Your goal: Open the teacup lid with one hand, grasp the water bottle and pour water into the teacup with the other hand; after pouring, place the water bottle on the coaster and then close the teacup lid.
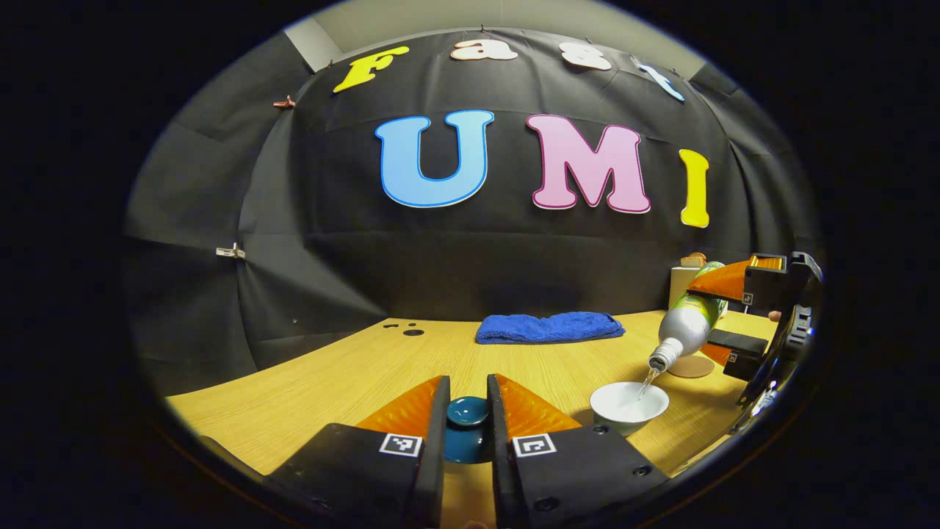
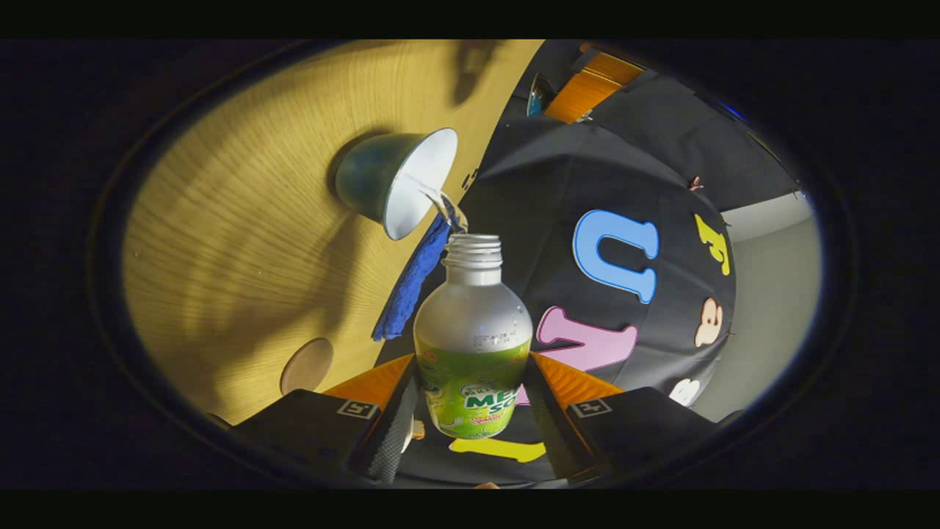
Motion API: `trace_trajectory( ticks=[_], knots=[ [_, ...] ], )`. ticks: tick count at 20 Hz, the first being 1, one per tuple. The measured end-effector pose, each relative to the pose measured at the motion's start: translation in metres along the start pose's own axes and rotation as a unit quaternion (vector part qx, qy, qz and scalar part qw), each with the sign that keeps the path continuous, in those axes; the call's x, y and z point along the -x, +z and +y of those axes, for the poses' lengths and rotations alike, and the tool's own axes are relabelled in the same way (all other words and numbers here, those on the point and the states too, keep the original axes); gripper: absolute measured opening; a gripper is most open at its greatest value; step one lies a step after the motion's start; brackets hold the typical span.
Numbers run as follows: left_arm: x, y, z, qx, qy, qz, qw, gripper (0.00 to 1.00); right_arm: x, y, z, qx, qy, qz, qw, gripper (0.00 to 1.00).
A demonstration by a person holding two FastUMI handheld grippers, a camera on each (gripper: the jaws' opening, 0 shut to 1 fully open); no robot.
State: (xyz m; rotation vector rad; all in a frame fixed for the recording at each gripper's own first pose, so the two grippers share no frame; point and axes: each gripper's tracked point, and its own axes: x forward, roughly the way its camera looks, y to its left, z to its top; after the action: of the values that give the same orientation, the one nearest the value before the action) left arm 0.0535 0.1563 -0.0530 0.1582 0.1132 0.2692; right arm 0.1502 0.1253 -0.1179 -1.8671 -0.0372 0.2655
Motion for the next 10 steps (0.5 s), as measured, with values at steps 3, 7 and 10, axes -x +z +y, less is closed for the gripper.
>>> trace_trajectory(
  ticks=[3,7,10],
  knots=[
    [0.0,-0.001,-0.001,0.0,0.0,0.0,1.0,0.31,-0.004,0.001,-0.005,0.013,-0.006,-0.001,1.0,0.79],
    [0.0,-0.001,-0.001,0.0,0.0,0.0,1.0,0.31,-0.008,0.0,-0.012,0.029,-0.014,-0.005,0.999,0.83],
    [0.0,0.0,-0.001,0.0,0.0,0.0,1.0,0.31,-0.007,0.0,-0.016,0.048,-0.023,-0.006,0.999,0.79]
  ],
)
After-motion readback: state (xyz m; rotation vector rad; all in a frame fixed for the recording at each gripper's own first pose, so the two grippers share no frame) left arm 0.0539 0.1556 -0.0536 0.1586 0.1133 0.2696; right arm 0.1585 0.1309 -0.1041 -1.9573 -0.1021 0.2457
